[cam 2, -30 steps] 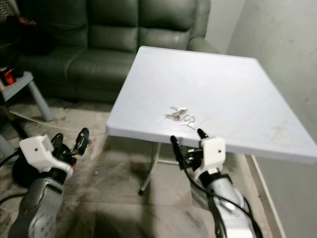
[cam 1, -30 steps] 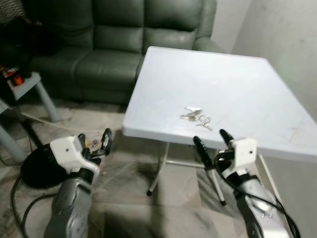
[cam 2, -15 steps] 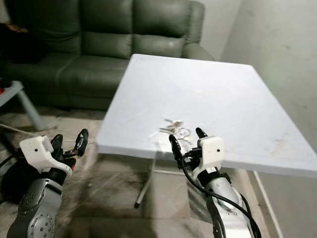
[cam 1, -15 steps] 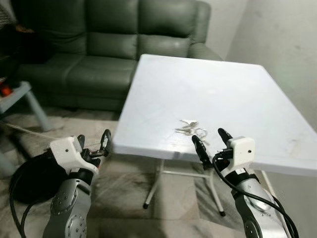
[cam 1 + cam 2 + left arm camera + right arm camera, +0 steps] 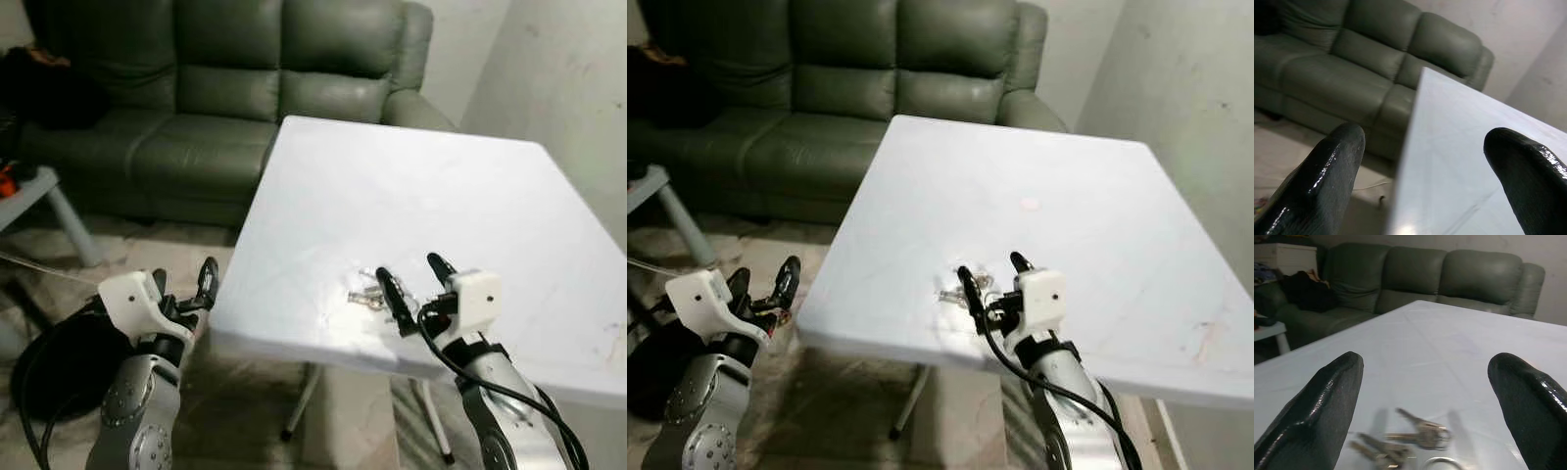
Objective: Hang keys on a hook
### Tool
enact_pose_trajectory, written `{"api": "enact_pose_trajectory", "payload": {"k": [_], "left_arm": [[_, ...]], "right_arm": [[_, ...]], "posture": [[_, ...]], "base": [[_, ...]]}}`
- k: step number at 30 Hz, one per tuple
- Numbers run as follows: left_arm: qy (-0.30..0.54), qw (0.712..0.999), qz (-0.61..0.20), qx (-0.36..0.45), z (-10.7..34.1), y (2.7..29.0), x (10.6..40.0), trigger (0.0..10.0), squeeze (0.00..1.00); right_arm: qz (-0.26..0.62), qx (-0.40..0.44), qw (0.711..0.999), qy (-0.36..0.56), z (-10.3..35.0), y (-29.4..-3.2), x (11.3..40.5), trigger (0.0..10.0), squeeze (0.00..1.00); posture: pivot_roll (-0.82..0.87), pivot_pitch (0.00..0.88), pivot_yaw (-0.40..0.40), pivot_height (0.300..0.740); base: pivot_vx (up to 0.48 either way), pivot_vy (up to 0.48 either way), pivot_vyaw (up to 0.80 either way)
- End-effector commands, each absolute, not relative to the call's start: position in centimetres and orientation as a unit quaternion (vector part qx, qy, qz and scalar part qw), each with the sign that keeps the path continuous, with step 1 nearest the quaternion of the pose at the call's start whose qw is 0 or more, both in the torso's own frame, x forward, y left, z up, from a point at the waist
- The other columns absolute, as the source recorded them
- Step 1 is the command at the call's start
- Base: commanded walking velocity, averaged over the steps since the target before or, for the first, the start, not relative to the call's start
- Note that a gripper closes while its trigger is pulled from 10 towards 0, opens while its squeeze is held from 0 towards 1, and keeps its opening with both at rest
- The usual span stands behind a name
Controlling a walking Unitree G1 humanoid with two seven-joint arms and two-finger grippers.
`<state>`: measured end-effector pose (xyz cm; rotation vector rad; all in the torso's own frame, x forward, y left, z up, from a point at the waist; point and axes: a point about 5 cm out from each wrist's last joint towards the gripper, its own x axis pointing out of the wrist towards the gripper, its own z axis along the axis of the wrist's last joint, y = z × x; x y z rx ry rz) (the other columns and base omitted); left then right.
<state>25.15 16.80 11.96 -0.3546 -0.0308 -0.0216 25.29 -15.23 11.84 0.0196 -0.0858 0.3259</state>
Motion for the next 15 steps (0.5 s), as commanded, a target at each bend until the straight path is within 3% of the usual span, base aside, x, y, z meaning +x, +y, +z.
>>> {"api": "enact_pose_trajectory", "payload": {"k": [1,15], "left_arm": [[-0.014,0.984,-0.018,-0.176,12.0,16.2,25.0,10.0,0.00],[-0.014,0.987,-0.057,-0.152,11.9,14.8,24.4,10.0,0.00]], "right_arm": [[0.149,0.009,0.988,-0.043,12.0,-16.1,25.1,10.0,0.00],[0.157,0.010,0.988,-0.004,11.6,-16.0,25.1,10.0,0.00]], "posture": [[0.02,0.000,-0.053,0.732],[0.02,0.003,-0.061,0.732]], "base": [[0.000,0.000,0.00],[0.000,0.000,0.00]]}}
